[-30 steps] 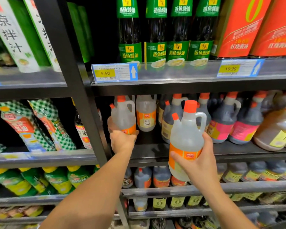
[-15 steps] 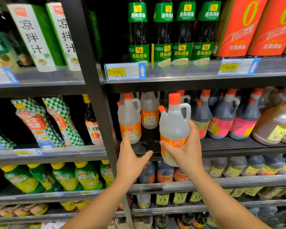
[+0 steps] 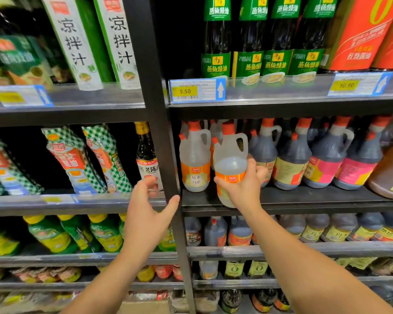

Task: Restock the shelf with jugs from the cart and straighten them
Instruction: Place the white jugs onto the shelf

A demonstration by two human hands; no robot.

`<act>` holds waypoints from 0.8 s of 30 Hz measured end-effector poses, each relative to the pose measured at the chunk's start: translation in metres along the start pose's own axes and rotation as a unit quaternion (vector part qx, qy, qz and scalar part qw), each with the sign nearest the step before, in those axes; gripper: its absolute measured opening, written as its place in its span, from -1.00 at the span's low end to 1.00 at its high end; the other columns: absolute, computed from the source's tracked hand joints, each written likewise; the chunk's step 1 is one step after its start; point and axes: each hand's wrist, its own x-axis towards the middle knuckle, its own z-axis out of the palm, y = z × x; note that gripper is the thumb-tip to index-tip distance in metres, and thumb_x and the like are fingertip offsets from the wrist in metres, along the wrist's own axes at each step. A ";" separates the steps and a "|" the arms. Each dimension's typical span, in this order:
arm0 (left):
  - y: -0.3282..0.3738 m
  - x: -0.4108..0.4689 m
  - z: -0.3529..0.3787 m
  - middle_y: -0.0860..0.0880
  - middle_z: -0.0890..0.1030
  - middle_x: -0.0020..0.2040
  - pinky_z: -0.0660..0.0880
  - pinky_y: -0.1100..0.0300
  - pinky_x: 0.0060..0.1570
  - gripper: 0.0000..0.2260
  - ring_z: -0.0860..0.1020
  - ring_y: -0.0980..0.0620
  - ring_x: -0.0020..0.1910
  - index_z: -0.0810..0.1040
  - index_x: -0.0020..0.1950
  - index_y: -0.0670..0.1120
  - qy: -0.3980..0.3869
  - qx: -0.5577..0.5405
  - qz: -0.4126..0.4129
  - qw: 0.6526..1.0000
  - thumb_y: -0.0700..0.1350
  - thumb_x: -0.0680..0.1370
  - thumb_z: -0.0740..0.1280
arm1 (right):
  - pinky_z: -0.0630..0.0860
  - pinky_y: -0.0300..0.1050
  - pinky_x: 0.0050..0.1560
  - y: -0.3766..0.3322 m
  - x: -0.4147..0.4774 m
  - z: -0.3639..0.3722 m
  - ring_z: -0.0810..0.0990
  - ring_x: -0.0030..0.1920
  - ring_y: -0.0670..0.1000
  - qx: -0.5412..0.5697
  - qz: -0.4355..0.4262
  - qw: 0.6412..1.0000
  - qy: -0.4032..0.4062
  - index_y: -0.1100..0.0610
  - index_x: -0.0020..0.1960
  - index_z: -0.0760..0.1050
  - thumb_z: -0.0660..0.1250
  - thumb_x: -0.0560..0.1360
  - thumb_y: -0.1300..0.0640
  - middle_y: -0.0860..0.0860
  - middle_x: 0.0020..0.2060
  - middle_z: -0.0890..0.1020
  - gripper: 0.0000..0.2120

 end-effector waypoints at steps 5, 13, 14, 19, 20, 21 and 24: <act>-0.001 0.011 0.011 0.37 0.53 0.14 0.52 0.21 0.06 -0.53 0.45 0.41 0.17 0.32 0.33 0.27 -0.078 -0.035 0.011 0.996 0.13 0.48 0.39 | 0.38 0.16 0.27 0.004 0.004 0.015 0.30 0.21 0.14 -0.032 0.012 0.999 0.021 0.19 0.24 0.32 0.64 0.17 -0.10 0.08 0.09 0.27 -0.18; -0.013 0.019 0.020 0.40 0.56 0.02 0.39 0.56 -0.13 -0.63 0.48 0.46 0.06 0.39 0.28 0.12 -0.067 -0.040 0.040 0.996 -0.06 0.53 0.42 | 0.31 0.02 0.22 0.004 0.003 0.025 0.35 0.14 0.18 -0.122 0.015 0.990 0.064 0.28 0.09 0.33 0.59 0.26 -0.11 0.17 0.05 0.39 -0.31; -0.013 0.020 0.020 0.38 0.57 0.02 0.38 0.57 -0.13 -0.62 0.48 0.47 0.06 0.39 0.29 0.11 -0.068 -0.040 0.041 0.996 -0.06 0.53 0.43 | 0.33 0.05 0.22 0.004 0.003 0.027 0.35 0.14 0.20 -0.130 0.012 0.989 0.067 0.28 0.07 0.32 0.58 0.28 -0.09 0.19 0.05 0.39 -0.35; -0.016 0.023 0.019 0.41 0.55 0.00 0.37 0.59 -0.11 -0.63 0.47 0.47 0.05 0.41 0.26 0.14 -0.082 -0.037 0.043 0.995 -0.03 0.52 0.44 | 0.36 0.08 0.26 -0.002 0.007 0.034 0.36 0.17 0.22 -0.171 0.038 0.982 0.076 0.31 0.11 0.33 0.56 0.31 -0.07 0.23 0.09 0.38 -0.35; -0.016 0.023 0.019 0.42 0.54 0.01 0.37 0.58 -0.10 -0.63 0.48 0.45 0.06 0.41 0.25 0.13 -0.083 -0.039 0.045 0.995 -0.03 0.51 0.44 | 0.34 0.04 0.26 -0.004 0.008 0.036 0.36 0.17 0.21 -0.179 0.041 0.980 0.079 0.32 0.12 0.34 0.55 0.32 -0.09 0.23 0.10 0.39 -0.34; -0.016 0.022 0.018 0.38 0.54 0.04 0.40 0.54 -0.09 -0.62 0.48 0.40 0.09 0.41 0.26 0.12 -0.078 -0.040 0.047 0.995 -0.02 0.50 0.45 | 0.32 0.01 0.27 -0.005 0.008 0.037 0.36 0.18 0.20 -0.186 0.043 0.978 0.081 0.33 0.14 0.33 0.54 0.32 -0.10 0.22 0.11 0.40 -0.33; -0.019 0.007 0.017 0.22 0.45 0.13 0.55 0.22 -0.04 -0.46 0.45 0.26 0.15 0.31 0.38 0.09 -0.011 -0.061 0.027 0.998 -0.01 0.47 0.46 | 0.28 -0.04 0.27 -0.008 0.010 0.037 0.35 0.21 0.19 -0.215 0.045 0.973 0.064 0.35 0.20 0.32 0.51 0.35 -0.15 0.23 0.14 0.41 -0.28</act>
